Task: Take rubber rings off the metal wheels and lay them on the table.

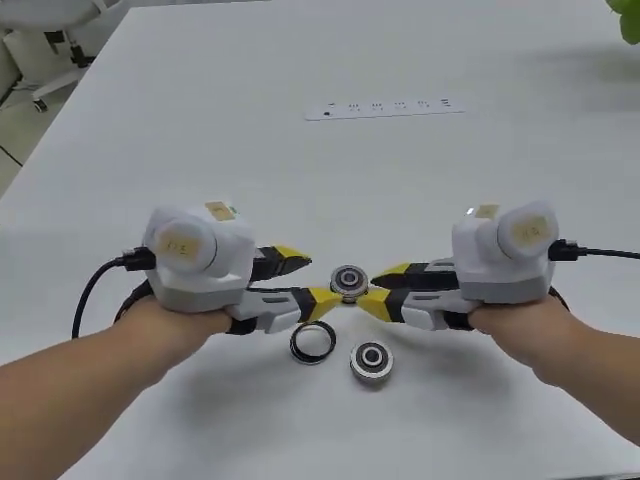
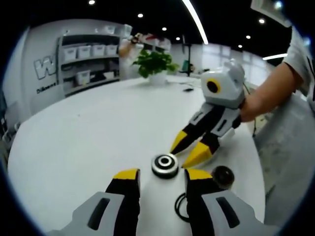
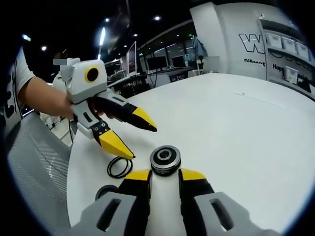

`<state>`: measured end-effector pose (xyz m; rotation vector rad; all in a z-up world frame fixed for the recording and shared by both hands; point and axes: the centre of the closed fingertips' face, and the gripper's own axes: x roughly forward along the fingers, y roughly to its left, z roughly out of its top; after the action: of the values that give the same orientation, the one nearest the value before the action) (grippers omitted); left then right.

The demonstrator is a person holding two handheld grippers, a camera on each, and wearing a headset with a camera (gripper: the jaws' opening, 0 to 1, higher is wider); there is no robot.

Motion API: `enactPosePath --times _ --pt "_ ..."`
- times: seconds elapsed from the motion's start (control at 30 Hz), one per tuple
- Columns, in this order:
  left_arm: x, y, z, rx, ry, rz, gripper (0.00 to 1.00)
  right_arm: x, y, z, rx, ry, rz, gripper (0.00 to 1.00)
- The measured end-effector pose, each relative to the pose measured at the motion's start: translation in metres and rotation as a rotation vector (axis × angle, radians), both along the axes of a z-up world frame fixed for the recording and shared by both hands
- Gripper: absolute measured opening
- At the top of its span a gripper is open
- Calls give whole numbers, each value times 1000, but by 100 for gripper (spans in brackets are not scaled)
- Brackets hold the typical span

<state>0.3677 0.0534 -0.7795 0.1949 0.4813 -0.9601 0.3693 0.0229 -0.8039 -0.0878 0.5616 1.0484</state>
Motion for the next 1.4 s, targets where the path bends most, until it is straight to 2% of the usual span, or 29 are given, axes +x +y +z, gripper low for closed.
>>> enactPosePath --times 0.47,0.67,0.9,1.0,1.1,1.23,1.33,1.4 --pt "10 -18 -7 14 4 -26 26 3 1 -2 27 18 -35 15" --pt "11 -20 -10 21 14 -29 20 2 1 -2 26 21 -36 14" --pt "11 -21 -10 41 -8 -40 17 3 2 -3 24 18 -35 13" --pt "11 -21 -10 36 1 -30 15 4 1 -4 18 13 -38 10" --pt "12 -20 -10 44 -11 -19 14 6 0 -4 43 49 -65 7" --pt "13 -20 -10 36 -3 -5 14 6 0 -3 35 40 -67 1" --pt "14 -20 -10 51 -2 -13 13 7 0 -3 39 44 -79 0" --pt "14 -20 -10 56 -1 -11 13 8 -2 -3 92 102 -125 0"
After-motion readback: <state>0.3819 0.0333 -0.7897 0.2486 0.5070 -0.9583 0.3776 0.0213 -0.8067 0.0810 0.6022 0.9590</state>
